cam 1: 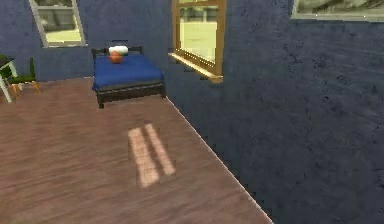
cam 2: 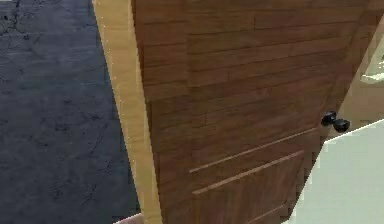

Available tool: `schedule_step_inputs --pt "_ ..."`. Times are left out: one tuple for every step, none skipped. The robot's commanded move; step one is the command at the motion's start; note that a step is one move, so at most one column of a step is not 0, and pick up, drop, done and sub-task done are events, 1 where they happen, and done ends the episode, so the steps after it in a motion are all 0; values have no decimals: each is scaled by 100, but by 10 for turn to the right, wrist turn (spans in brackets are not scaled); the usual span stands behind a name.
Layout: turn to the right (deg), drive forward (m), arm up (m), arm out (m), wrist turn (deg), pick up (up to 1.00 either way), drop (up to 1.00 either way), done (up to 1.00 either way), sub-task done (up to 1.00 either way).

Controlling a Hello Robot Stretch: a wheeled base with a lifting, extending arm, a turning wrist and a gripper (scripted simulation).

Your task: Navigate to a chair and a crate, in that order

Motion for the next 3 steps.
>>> schedule_step_inputs --pt "-450 0 0 0 0 0 0 0 0" --pt "-180 0 0 0 0 0 0 0 0" --pt "0 100 0 0 0 0 0 0 0"
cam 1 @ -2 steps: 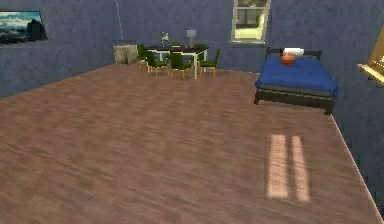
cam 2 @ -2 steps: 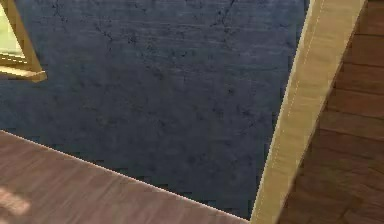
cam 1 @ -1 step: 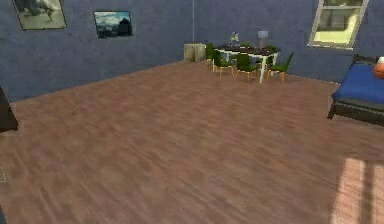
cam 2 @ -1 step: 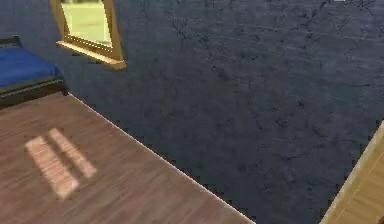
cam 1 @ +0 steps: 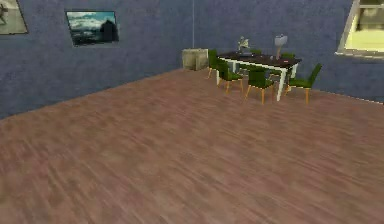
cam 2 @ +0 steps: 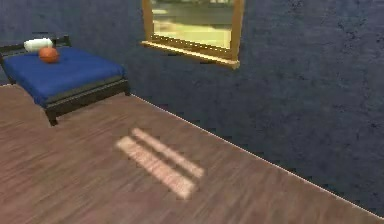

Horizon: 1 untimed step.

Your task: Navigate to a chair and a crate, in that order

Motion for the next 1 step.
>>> schedule_step_inputs --pt "0 100 0 0 0 0 0 0 0"
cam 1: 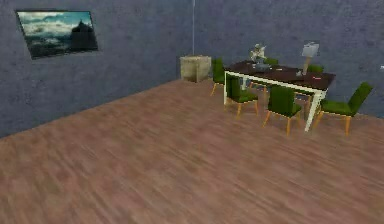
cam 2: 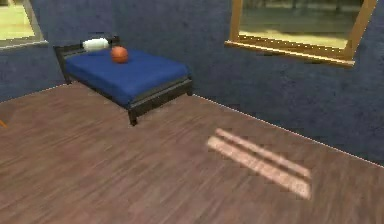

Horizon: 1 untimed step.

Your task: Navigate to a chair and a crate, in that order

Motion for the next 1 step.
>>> schedule_step_inputs --pt "0 100 0 0 0 0 0 0 0"
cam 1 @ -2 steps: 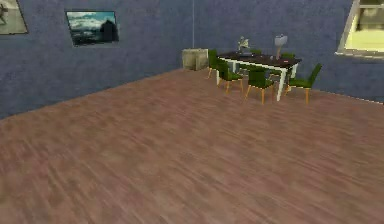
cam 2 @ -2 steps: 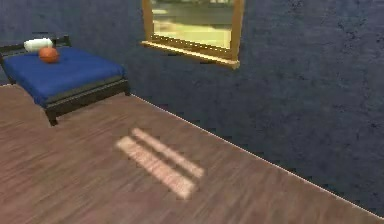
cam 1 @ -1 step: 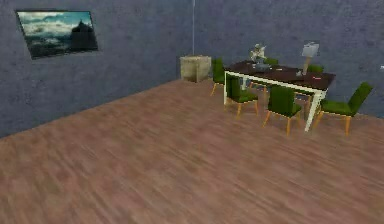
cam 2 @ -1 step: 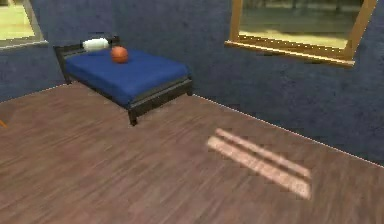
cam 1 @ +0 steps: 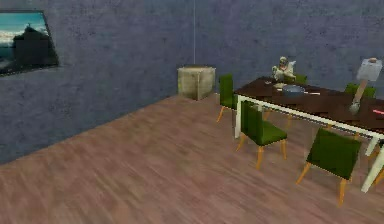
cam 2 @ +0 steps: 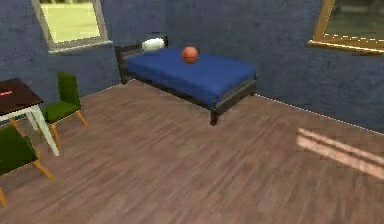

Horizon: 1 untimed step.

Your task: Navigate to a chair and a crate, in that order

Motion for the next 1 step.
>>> schedule_step_inputs --pt "0 100 0 0 0 0 0 0 0"
